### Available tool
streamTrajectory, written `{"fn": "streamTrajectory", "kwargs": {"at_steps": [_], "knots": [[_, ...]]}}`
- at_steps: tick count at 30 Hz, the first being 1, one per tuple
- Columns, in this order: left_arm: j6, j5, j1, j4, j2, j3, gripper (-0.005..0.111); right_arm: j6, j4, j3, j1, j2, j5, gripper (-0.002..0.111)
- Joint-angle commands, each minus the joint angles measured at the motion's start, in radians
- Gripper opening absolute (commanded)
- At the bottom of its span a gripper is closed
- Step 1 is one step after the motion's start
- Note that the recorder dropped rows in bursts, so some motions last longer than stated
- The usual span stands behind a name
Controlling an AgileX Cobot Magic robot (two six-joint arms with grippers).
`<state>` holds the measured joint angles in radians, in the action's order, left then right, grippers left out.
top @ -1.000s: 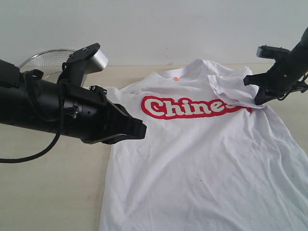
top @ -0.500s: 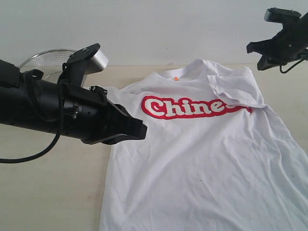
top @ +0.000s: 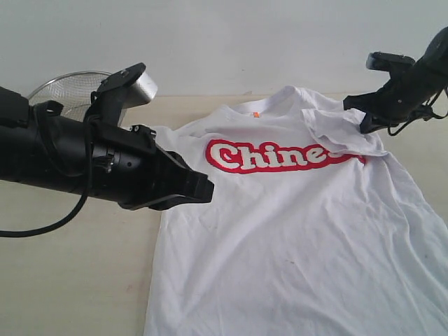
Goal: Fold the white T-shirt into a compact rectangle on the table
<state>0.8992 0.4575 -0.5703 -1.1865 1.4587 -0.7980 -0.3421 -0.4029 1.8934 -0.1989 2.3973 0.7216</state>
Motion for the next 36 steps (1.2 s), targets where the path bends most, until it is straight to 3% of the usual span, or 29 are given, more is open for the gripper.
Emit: {"fn": "streamTrajectory", "kwargs": {"at_steps": [1,16,29,36], "knots": [[0.005,0.014,0.002,-0.006,-0.009,-0.003,0.004,-0.002,-0.016,0.051,-0.001,-0.062,0.020,0.000],[0.005,0.014,0.002,-0.006,-0.009,-0.003,0.004,0.026,-0.002,0.190,-0.001,0.105,0.011,0.000],[0.005,0.022,0.002,-0.006,-0.009,-0.003,0.004,0.035,-0.009,0.353,-0.001,0.083,0.086,0.000],[0.005,0.017,0.002,-0.009,-0.009,-0.003,0.004,0.057,0.003,0.372,-0.001,0.151,0.033,0.000]]}}
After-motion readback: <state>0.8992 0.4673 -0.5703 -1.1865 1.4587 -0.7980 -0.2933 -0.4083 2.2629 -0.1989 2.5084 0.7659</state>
